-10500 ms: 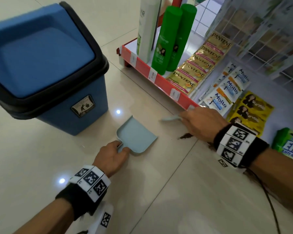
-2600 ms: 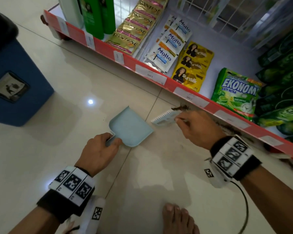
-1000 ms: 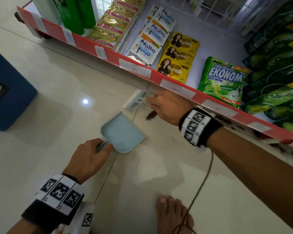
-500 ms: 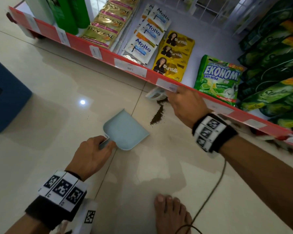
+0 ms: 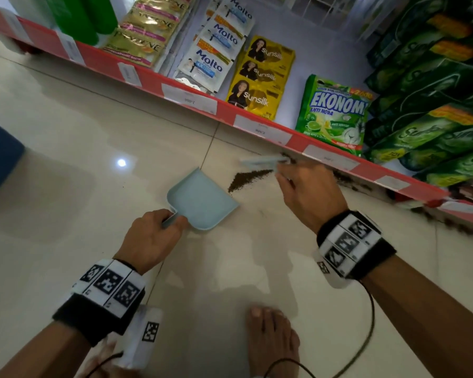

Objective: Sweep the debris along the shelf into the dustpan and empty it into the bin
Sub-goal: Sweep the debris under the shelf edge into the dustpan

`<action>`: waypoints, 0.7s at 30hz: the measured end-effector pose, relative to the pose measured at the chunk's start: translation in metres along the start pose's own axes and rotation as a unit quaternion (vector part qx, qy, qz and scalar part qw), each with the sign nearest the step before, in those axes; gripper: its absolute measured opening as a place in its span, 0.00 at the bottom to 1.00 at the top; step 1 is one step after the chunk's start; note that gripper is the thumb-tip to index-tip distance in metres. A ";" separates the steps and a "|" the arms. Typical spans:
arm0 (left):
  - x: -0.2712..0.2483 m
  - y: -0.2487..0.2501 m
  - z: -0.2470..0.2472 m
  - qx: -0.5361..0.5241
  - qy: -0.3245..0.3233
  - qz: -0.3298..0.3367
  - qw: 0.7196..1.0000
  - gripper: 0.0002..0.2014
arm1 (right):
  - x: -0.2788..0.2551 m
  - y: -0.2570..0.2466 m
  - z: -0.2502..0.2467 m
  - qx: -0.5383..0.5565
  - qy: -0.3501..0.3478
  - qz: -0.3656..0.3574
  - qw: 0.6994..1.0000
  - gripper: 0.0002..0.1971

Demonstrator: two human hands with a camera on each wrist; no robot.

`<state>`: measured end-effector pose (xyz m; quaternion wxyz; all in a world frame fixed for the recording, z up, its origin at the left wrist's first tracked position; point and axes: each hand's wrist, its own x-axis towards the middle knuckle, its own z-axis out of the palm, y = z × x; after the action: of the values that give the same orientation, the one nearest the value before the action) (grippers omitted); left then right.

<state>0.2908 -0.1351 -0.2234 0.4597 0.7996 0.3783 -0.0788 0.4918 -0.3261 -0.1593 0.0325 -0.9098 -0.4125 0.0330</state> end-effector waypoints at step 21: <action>-0.005 0.009 0.015 0.008 -0.016 0.046 0.999 0.23 | 0.000 0.043 0.020 0.040 0.048 0.085 0.994 0.15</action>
<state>0.2967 -0.1523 -0.2233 0.4626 0.8185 0.3326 -0.0733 0.5220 -0.3533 -0.1833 0.0858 -0.9399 -0.3303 0.0089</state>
